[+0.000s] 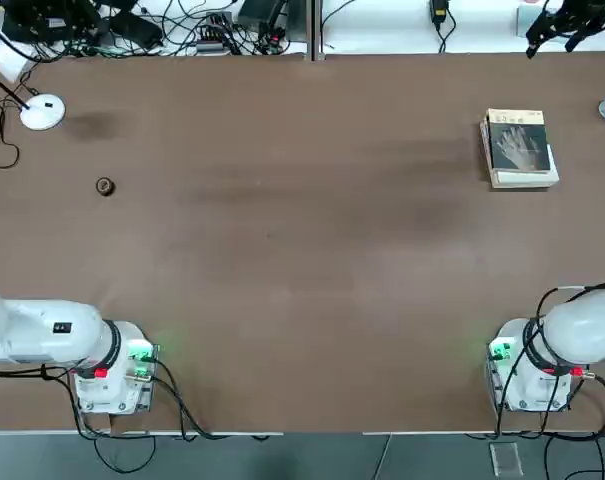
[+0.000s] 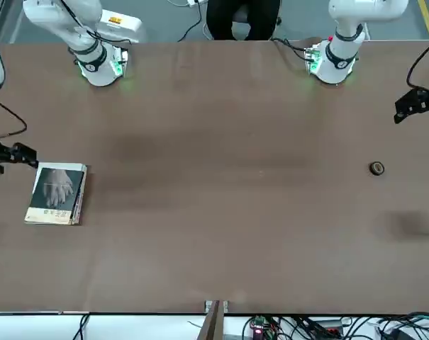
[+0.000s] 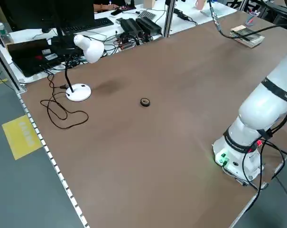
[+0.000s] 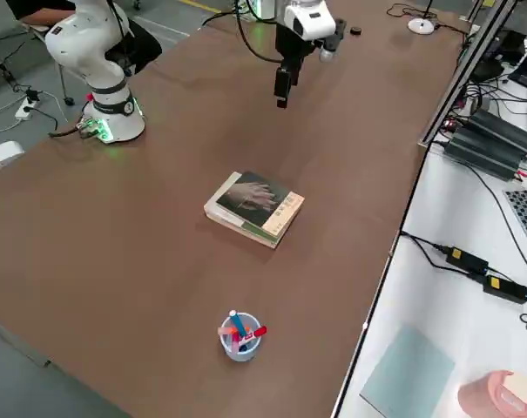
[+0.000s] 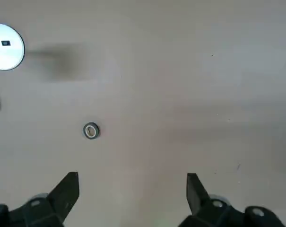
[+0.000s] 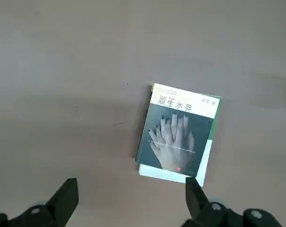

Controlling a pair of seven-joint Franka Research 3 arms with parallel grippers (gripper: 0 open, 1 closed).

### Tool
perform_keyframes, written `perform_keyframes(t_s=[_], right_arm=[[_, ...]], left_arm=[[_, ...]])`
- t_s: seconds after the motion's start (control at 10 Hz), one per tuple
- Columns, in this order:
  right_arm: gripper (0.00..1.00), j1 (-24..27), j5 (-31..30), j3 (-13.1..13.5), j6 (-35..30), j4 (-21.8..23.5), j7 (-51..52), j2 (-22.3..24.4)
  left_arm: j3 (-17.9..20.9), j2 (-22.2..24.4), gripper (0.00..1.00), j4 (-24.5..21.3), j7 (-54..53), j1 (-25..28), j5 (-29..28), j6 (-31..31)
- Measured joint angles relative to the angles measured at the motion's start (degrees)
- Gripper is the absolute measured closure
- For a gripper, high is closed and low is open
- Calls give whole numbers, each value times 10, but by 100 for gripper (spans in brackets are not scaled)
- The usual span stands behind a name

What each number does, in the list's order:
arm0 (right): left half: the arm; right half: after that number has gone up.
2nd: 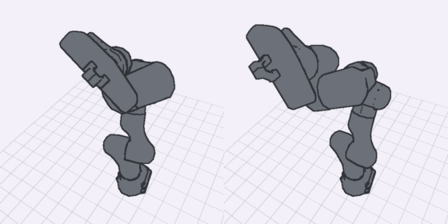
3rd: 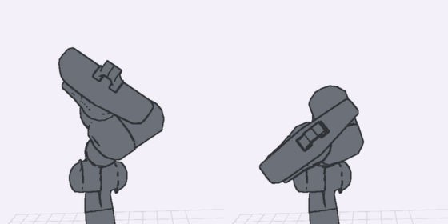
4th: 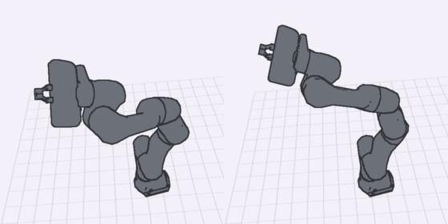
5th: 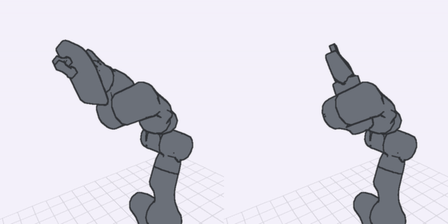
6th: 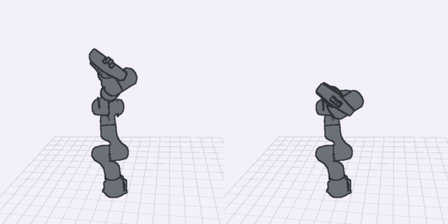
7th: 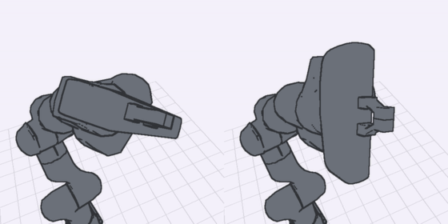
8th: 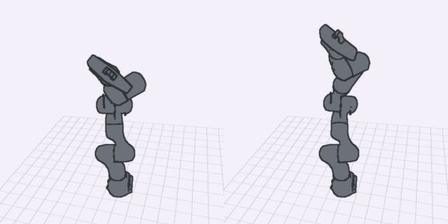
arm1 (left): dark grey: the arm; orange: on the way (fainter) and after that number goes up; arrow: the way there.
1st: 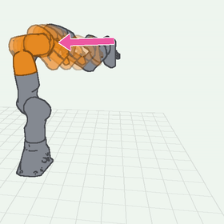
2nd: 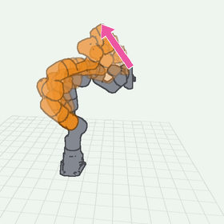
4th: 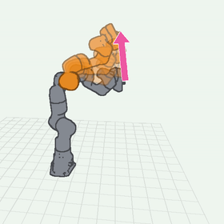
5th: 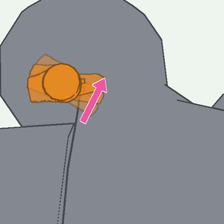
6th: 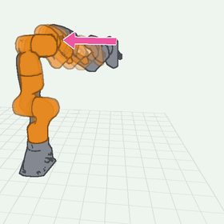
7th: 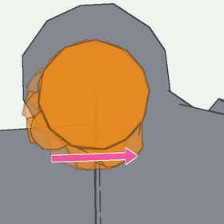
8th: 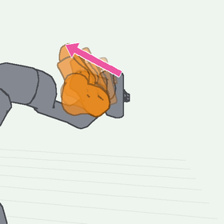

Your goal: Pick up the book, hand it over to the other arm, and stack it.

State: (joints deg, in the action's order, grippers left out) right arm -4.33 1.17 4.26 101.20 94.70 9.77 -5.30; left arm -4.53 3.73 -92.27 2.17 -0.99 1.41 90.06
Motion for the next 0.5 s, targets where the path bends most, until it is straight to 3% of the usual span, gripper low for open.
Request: perform_keyframes(t_s=[0.5], right_arm=[[0,-10,-1,-9,-47,-25,-118,25]], left_arm=[[0,-6,0,2,0,0,0,-1]])
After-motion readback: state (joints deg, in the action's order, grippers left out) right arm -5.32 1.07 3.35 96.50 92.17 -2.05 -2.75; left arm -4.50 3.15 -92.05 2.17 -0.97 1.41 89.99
